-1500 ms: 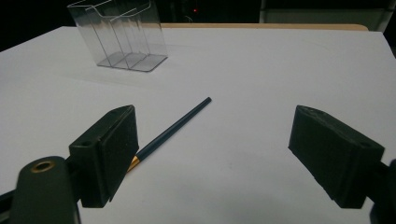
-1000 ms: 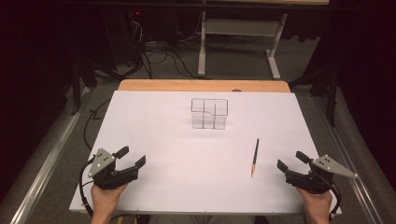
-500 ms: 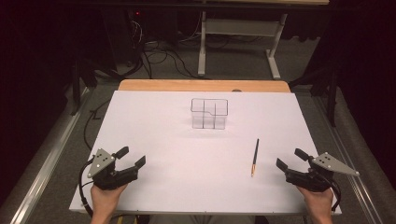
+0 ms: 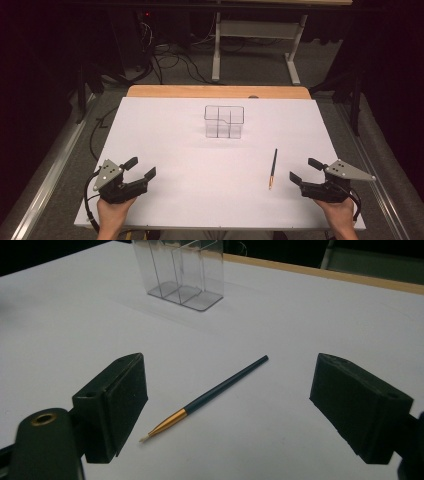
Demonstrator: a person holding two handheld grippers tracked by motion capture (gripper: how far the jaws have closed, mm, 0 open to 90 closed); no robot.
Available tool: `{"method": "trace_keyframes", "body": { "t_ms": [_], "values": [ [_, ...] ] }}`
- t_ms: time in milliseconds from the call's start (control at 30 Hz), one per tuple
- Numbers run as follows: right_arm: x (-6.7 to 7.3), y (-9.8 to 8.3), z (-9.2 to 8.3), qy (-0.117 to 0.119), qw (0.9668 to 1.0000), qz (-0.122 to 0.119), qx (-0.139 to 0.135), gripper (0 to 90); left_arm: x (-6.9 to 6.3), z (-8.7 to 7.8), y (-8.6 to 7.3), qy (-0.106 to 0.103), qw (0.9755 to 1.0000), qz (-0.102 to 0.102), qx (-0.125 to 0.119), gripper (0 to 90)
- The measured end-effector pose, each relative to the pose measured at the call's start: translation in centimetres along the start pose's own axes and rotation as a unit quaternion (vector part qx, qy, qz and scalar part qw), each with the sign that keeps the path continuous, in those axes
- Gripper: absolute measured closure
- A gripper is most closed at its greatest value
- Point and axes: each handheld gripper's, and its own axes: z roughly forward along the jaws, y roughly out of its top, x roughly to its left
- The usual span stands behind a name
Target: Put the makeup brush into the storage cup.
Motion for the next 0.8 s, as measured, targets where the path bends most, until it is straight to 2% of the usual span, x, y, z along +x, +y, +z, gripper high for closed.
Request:
{"method": "trace_keyframes", "body": {
  "t_ms": [100, 133, 200, 367, 500, 600, 700, 800],
  "values": [
    [0.1, 0.2, 0.1, 0.000, 0.9999, -0.012, 0.009, 17.0, 0.0, 0.0, 0.0, 0.001, 1.0000, 0.000, 0.001, 25.6],
    [0.1, 0.3, 0.2, 0.000, 0.9994, -0.026, 0.020, 17.0, -0.1, 0.1, 0.0, 0.002, 1.0000, 0.000, 0.002, 25.6],
    [0.1, 0.4, 0.4, 0.000, 0.9990, -0.036, 0.028, 17.0, -0.1, 0.1, 0.0, 0.002, 1.0000, 0.000, 0.002, 25.6],
    [-0.2, 0.7, 0.6, 0.002, 0.9982, -0.045, 0.040, 17.0, 0.0, 0.1, 0.0, 0.002, 1.0000, 0.000, 0.002, 25.6],
    [-0.2, 0.9, 0.9, 0.004, 0.9959, -0.073, 0.053, 17.0, 0.0, 0.1, 0.0, 0.002, 1.0000, -0.001, 0.002, 25.6],
    [-0.1, 1.2, 1.1, 0.003, 0.9923, -0.100, 0.073, 17.1, -0.1, 0.1, 0.0, 0.002, 1.0000, -0.001, 0.002, 25.6],
    [0.0, 1.5, 1.3, 0.001, 0.9870, -0.135, 0.087, 17.1, -0.1, 0.1, 0.0, 0.003, 1.0000, -0.001, 0.002, 25.4],
    [0.2, 1.8, 1.5, 0.003, 0.9823, -0.159, 0.098, 17.1, 0.0, 0.1, 0.0, 0.004, 1.0000, -0.003, 0.001, 25.3]
  ]
}}
